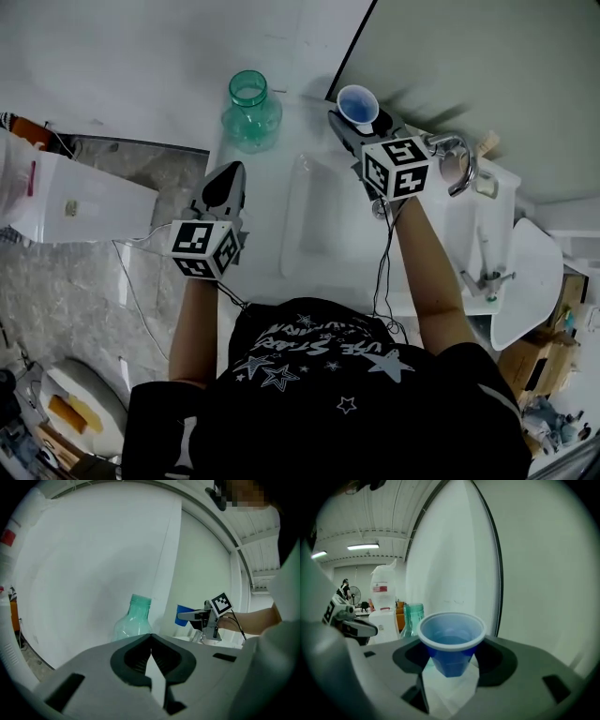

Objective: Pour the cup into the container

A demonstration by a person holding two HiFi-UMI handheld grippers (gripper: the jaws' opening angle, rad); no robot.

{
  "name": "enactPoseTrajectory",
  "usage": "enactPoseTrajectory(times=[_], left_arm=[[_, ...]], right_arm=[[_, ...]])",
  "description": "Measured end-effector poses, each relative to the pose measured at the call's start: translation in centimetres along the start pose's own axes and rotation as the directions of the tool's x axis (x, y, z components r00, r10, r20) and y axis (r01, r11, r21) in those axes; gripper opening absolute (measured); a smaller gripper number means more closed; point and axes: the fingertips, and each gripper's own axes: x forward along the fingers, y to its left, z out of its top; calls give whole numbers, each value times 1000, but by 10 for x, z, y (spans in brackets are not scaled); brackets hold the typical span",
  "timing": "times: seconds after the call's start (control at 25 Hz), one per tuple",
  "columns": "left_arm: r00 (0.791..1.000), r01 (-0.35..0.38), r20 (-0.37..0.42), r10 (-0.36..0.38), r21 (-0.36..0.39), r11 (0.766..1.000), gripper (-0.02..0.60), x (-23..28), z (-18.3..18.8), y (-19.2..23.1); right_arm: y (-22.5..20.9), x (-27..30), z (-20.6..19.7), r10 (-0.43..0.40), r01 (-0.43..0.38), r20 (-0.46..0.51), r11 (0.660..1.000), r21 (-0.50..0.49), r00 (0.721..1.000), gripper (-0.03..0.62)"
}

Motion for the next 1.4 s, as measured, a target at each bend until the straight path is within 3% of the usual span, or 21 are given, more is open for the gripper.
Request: enactPoseTrajectory(times=[0.32, 0.68, 1.12, 1.4], left_arm=[[998, -34, 47, 33, 17, 999, 11, -9, 29, 17], [992, -77, 100, 75, 17, 997, 11, -10, 57, 35], [991, -78, 113, 78, -4, 997, 11, -4, 60, 43], [991, -82, 108, 84, -19, 996, 11, -6, 55, 48]], right_arm=[[24, 18, 51, 80, -83, -27, 991, -107, 996, 284], [49, 42, 90, 122, -135, -63, 952, -276, 991, 282], [74, 69, 83, 90, -151, -147, 861, -485, 985, 282], [77, 75, 87, 11, -111, -160, 768, -631, 987, 282]])
